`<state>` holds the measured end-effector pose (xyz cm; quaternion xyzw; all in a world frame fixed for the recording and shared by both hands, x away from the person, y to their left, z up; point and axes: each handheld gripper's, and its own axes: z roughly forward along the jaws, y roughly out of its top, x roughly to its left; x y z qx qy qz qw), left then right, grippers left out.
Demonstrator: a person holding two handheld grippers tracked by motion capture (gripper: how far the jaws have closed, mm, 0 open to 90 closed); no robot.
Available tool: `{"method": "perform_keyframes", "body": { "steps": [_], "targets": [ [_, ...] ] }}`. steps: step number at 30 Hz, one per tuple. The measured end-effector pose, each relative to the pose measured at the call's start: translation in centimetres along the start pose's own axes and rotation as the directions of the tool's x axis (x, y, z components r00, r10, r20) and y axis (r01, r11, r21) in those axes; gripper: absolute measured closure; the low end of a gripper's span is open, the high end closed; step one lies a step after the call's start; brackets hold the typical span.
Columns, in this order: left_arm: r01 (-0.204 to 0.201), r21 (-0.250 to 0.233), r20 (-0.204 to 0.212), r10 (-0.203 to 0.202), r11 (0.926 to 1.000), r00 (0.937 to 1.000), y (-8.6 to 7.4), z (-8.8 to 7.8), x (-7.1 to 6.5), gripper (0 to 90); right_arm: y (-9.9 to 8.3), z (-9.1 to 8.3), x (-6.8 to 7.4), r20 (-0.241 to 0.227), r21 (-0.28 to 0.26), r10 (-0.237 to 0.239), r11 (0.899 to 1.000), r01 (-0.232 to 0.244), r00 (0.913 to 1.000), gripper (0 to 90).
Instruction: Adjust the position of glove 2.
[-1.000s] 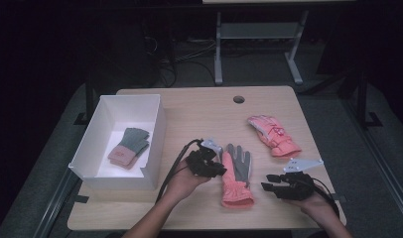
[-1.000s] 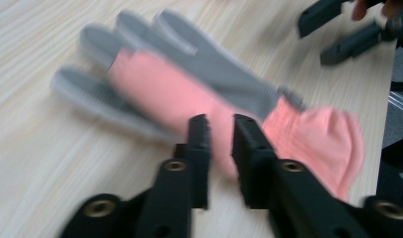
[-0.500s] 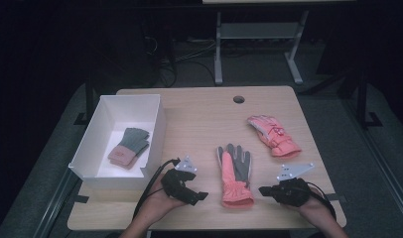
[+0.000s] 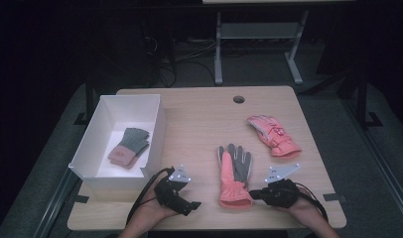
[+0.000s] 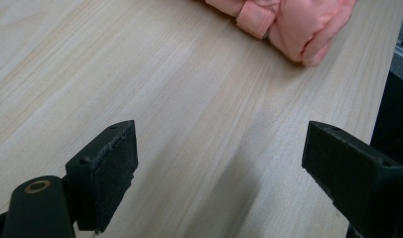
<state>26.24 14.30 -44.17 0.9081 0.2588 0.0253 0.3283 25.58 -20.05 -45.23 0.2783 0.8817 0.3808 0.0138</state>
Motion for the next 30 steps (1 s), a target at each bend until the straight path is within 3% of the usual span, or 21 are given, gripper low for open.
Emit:
{"method": "perform_keyframes", "body": {
  "steps": [4,8,16,18,25,26,28,30],
  "targets": [
    [0.023,-0.022,-0.027,-0.024,0.9995,0.9994,-0.6,-0.5,0.1,13.8,1.4,1.3,0.6,-0.032,0.003,-0.031,0.999,0.032,0.999,90.0],
    [0.021,-0.015,-0.033,-0.022,0.9997,0.9992,-0.8,-0.6,0.1,13.8,2.9,2.7,1.1,-0.041,0.005,-0.074,0.997,0.074,0.9964,90.0],
    [0.02,-0.009,-0.045,-0.021,0.9998,0.9988,-1.0,-0.7,0.2,13.8,4.9,4.8,1.8,-0.053,0.017,-0.104,0.994,0.105,0.9932,90.0],
    [0.016,-0.006,-0.041,-0.017,0.9998,0.999,-1.0,-0.6,0.2,13.9,5.0,4.9,1.9,-0.049,0.017,-0.12,0.993,0.121,0.9916,90.0],
    [0.02,-0.005,-0.04,-0.02,0.9998,0.999,-1.0,-0.5,0.2,15.1,4.7,4.0,1.3,-0.032,-0.018,-0.092,0.996,0.092,0.9952,90.0],
    [0.02,-0.017,-0.039,-0.02,0.9997,0.999,-0.8,-0.6,0.2,17.5,4.7,3.9,1.3,-0.035,-0.021,-0.086,0.996,0.086,0.9957,90.0],
    [0.026,-0.048,-0.038,-0.027,0.9985,0.9989,-0.4,-0.9,0.2,31.3,4.7,3.7,1.4,-0.033,-0.026,-0.084,0.996,0.084,0.9959,90.0],
    [0.036,-0.064,-0.036,-0.038,0.9973,0.9986,-0.1,-1.0,0.3,59.3,4.6,3.6,1.5,-0.031,-0.024,-0.077,0.997,0.076,0.9966,90.0]
  ]
}}
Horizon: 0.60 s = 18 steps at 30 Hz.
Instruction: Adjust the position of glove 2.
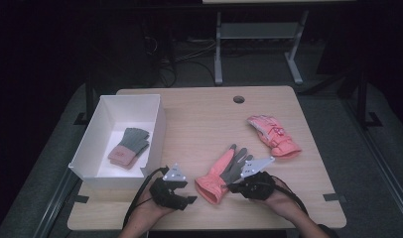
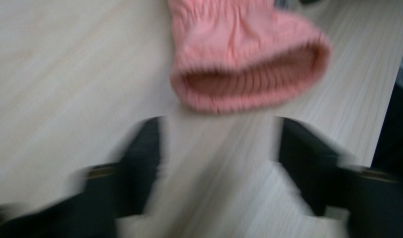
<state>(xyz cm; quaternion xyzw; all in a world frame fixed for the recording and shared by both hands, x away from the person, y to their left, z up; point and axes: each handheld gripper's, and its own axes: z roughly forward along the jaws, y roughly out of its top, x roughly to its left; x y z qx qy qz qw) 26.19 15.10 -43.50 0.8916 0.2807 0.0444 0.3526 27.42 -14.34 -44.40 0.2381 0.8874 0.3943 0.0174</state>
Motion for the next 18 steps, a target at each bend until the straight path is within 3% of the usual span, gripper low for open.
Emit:
{"method": "perform_keyframes", "body": {
  "steps": [1,2,3,4,6,8,9,12,15,16,17,18],
  "targets": [
    [0.022,-0.037,-0.003,-0.022,0.9991,0.9998,0.7,-0.1,0.2,69.4,-0.3,-0.3,-0.1,0.008,-0.004,0.008,1.0,-0.008,0.9999,90.0],
    [0.022,-0.037,-0.003,-0.022,0.9991,0.9998,0.7,-0.1,0.2,77.8,-0.3,-0.3,-0.1,0.008,-0.004,0.008,1.0,-0.008,0.9999,90.0],
    [0.025,-0.05,-0.017,-0.025,0.9985,0.9995,1.2,-0.1,0.2,77.8,-0.4,-0.5,-0.2,0.012,-0.005,0.009,1.0,-0.009,0.9999,90.0],
    [0.025,-0.058,-0.039,-0.027,0.998,0.9989,1.8,-0.2,0.4,89.6,-0.9,-1.0,-0.4,0.022,-0.016,0.023,1.0,-0.023,0.9995,89.9],
    [0.027,-0.056,-0.081,-0.032,0.998,0.9962,3.0,0.3,0.7,89.7,-1.1,-1.4,-0.6,0.03,-0.021,0.031,0.999,-0.031,0.9991,83.6],
    [0.03,-0.051,-0.09,-0.035,0.9982,0.9953,3.3,0.6,0.7,89.7,-1.3,-1.6,-0.7,0.038,-0.025,0.04,0.999,-0.039,0.9985,80.9],
    [0.03,-0.031,-0.11,-0.034,0.9991,0.9934,3.9,1.6,0.9,89.7,-1.4,-1.9,-0.8,0.045,-0.017,0.052,0.999,-0.052,0.9976,69.4],
    [0.041,0.002,-0.119,-0.04,0.9992,0.992,4.6,2.8,1.3,89.7,-1.7,-2.2,-1.1,0.055,-0.024,0.071,0.997,-0.07,0.996,57.8],
    [0.048,0.034,-0.092,-0.045,0.9983,0.9948,4.5,3.8,1.6,89.7,-2.0,-2.8,-1.3,0.092,-0.032,0.098,0.995,-0.095,0.9909,40.7],
    [0.048,0.034,-0.092,-0.045,0.9983,0.9948,4.5,3.8,1.6,89.7,-2.1,-3.0,-1.4,0.106,-0.035,0.107,0.994,-0.104,0.9887,37.8],
    [0.05,0.046,-0.053,-0.048,0.9977,0.9975,4.3,4.1,1.5,89.7,-2.3,-3.2,-1.5,0.11,-0.031,0.121,0.993,-0.118,0.9866,34.6],
    [0.05,0.046,-0.053,-0.048,0.9977,0.9975,4.3,4.1,1.5,89.7,-2.5,-3.4,-1.7,0.117,-0.03,0.127,0.992,-0.124,0.9851,32.5]
  ]
}}
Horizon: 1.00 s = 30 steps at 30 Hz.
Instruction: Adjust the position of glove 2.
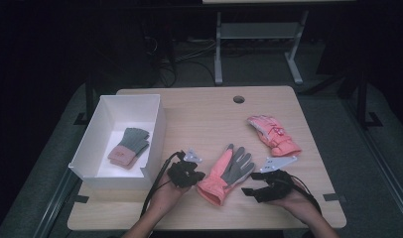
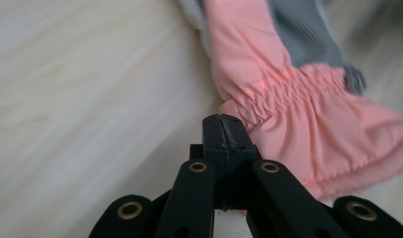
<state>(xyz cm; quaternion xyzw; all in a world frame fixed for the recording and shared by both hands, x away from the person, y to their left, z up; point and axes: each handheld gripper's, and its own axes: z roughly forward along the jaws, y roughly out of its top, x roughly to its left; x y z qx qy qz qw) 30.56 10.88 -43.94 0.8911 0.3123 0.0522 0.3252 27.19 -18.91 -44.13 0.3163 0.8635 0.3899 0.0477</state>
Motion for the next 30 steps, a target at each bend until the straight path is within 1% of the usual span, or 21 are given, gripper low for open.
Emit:
{"method": "perform_keyframes", "body": {
  "steps": [1,3,5,6,7,8,10,11,12,13,14,16,17,18,20,21,22,25,26,28,30],
  "targets": [
    [-0.014,0.01,0.017,0.014,0.9998,0.9998,-0.1,0.1,-0.3,89.7,-0.2,-0.2,-0.3,0.009,0.002,0.012,1.0,-0.012,0.9999,30.6],
    [-0.015,0.005,0.043,0.014,0.9999,0.999,0.1,0.2,-0.7,89.7,-0.7,-0.8,-0.7,0.029,0.002,0.039,0.999,-0.039,0.9988,27.0],
    [-0.021,0.01,0.056,0.02,0.9997,0.9982,0.2,0.2,-0.9,89.7,-0.9,-1.1,-1.0,0.04,0.002,0.048,0.999,-0.048,0.998,26.3],
    [-0.016,-0.004,0.069,0.017,0.9999,0.9975,0.4,0.4,-1.3,89.7,-1.4,-1.8,-1.5,0.062,-0.004,0.066,0.998,-0.066,0.9959,24.2],
    [-0.035,0.003,0.091,0.034,0.9994,0.9952,0.6,0.6,-1.8,89.7,-1.6,-2.0,-1.7,0.071,-0.005,0.068,0.998,-0.068,0.9951,23.8],
    [-0.035,0.003,0.091,0.034,0.9994,0.9952,0.6,0.6,-1.8,89.7,-1.6,-2.0,-1.7,0.071,-0.005,0.068,0.998,-0.068,0.9951,23.8],
    [-0.063,0.005,0.129,0.062,0.998,0.9898,1.2,1.1,-2.6,89.7,-2.4,-2.9,-2.3,0.101,-0.015,0.083,0.997,-0.082,0.9914,22.0],
    [-0.078,0.01,0.136,0.076,0.9969,0.9878,1.4,1.3,-2.9,89.7,-2.7,-3.2,-2.5,0.111,-0.018,0.085,0.996,-0.084,0.9902,21.9],
    [-0.078,0.01,0.136,0.076,0.9969,0.9878,1.4,1.3,-2.9,89.6,-2.9,-3.5,-2.7,0.117,-0.017,0.091,0.996,-0.089,0.989,21.5],
    [-0.09,0.012,0.143,0.087,0.9959,0.9859,1.6,1.5,-3.2,89.6,-2.9,-3.5,-2.7,0.117,-0.017,0.091,0.996,-0.089,0.989,21.5],
    [-0.092,0.006,0.158,0.09,0.9957,0.9834,2.1,1.9,-3.9,89.6,-3.4,-3.9,-3.1,0.136,-0.017,0.103,0.995,-0.102,0.9854,21.3],
    [-0.123,0.016,0.171,0.118,0.9923,0.9782,2.6,2.4,-4.3,89.6,-3.8,-4.3,-3.4,0.145,-0.019,0.104,0.995,-0.103,0.9838,21.0],
    [-0.114,0.01,0.178,0.11,0.9934,0.9778,2.8,2.6,-4.7,89.7,-4.0,-4.5,-3.5,0.15,-0.016,0.116,0.993,-0.115,0.9818,20.8],
    [-0.136,0.018,0.185,0.13,0.9905,0.9741,3.0,2.8,-4.8,89.7,-4.2,-4.6,-3.7,0.155,-0.013,0.115,0.993,-0.114,0.9812,20.7],
    [-0.126,0.013,0.19,0.121,0.9919,0.9743,3.3,3.1,-5.1,89.7,-4.4,-4.9,-4.0,0.165,-0.016,0.119,0.993,-0.118,0.9791,20.6],
    [-0.148,0.012,0.204,0.142,0.989,0.9686,3.8,3.6,-5.5,89.7,-4.5,-5.1,-4.1,0.169,-0.022,0.127,0.992,-0.125,0.9774,20.4],
    [-0.148,0.012,0.204,0.142,0.989,0.9686,3.8,3.6,-5.5,89.7,-4.5,-5.1,-4.1,0.169,-0.022,0.127,0.992,-0.125,0.9774,20.4],
    [-0.163,0.01,0.23,0.156,0.9866,0.9607,4.8,4.7,-6.3,89.7,-4.5,-5.7,-4.3,0.173,-0.035,0.128,0.992,-0.124,0.9766,20.1],
    [-0.163,0.01,0.23,0.156,0.9866,0.9607,4.8,4.7,-6.3,89.7,-4.5,-5.7,-4.3,0.173,-0.035,0.128,0.992,-0.124,0.9766,20.1],
    [-0.174,0.001,0.243,0.168,0.9848,0.9554,5.5,5.5,-6.7,89.6,-4.5,-5.9,-4.4,0.176,-0.039,0.133,0.991,-0.128,0.9754,20.1],
    [-0.171,-0.005,0.246,0.167,0.9853,0.9548,5.7,5.8,-6.9,89.6,-4.5,-6.0,-4.5,0.175,-0.042,0.136,0.99,-0.131,0.975,20.1]
  ]
}}
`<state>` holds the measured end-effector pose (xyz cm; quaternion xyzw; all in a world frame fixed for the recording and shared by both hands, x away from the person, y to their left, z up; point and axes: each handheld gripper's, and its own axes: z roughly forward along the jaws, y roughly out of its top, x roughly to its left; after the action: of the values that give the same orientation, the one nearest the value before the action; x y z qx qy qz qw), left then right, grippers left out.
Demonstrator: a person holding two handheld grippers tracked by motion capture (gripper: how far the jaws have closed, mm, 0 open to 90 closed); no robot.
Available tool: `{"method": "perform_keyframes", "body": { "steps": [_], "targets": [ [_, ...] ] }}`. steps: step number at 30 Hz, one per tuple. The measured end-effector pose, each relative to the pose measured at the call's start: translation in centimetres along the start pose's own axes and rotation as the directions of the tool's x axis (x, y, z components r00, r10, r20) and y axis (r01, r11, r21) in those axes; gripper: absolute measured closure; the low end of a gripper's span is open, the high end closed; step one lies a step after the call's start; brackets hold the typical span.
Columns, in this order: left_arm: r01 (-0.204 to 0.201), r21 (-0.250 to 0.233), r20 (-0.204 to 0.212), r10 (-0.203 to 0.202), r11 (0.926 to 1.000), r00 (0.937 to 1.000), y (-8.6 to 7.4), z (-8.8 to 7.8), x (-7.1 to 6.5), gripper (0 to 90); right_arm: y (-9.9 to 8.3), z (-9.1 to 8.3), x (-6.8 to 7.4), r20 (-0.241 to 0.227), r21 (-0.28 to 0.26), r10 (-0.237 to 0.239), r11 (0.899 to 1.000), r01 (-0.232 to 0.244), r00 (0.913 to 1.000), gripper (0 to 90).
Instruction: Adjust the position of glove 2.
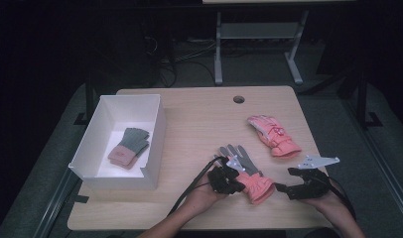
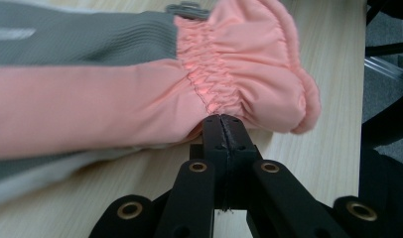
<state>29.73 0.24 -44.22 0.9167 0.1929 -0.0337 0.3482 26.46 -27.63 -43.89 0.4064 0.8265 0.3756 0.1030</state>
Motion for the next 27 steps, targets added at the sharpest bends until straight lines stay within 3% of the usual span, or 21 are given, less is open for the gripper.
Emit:
{"method": "perform_keyframes", "body": {
  "steps": [2,6,11,18,22,25,27],
  "targets": [
    [0.002,-0.006,0.001,-0.002,1.0,1.0,0.0,-0.1,0.0,89.6,0.0,-0.1,-0.1,-0.001,-0.002,0.004,1.0,-0.004,1.0,20.1],
    [0.033,-0.046,-0.015,-0.034,0.9984,0.9993,-1.0,-2.1,0.7,85.4,0.1,-0.1,-0.3,-0.005,-0.003,0.011,1.0,-0.011,0.9999,18.8],
    [0.066,-0.068,-0.041,-0.069,0.9955,0.9968,-2.7,-3.7,1.7,69.4,0.9,0.0,-0.5,0.003,-0.008,0.031,0.999,-0.031,0.9995,19.6],
    [0.07,-0.043,-0.023,-0.071,0.9966,0.9972,-4.8,-5.5,2.3,44.2,2.5,0.4,-1.0,0.036,-0.007,0.038,0.999,-0.038,0.9986,24.3],
    [0.056,-0.047,-0.044,-0.058,0.9973,0.9973,-5.7,-6.4,2.5,34.2,3.8,1.1,-1.5,0.057,0.002,0.041,0.999,-0.042,0.9975,27.4],
    [0.029,-0.019,-0.078,-0.03,0.9994,0.9965,-6.6,-6.9,2.6,26.9,4.6,1.5,-2.1,0.074,0.008,0.036,0.999,-0.036,0.9966,28.3],
    [0.039,-0.032,-0.084,-0.041,0.9987,0.9956,-7.0,-6.9,2.5,24.9,5.3,1.7,-2.5,0.078,0.004,0.045,0.999,-0.045,0.996,30.5]
  ]
}}
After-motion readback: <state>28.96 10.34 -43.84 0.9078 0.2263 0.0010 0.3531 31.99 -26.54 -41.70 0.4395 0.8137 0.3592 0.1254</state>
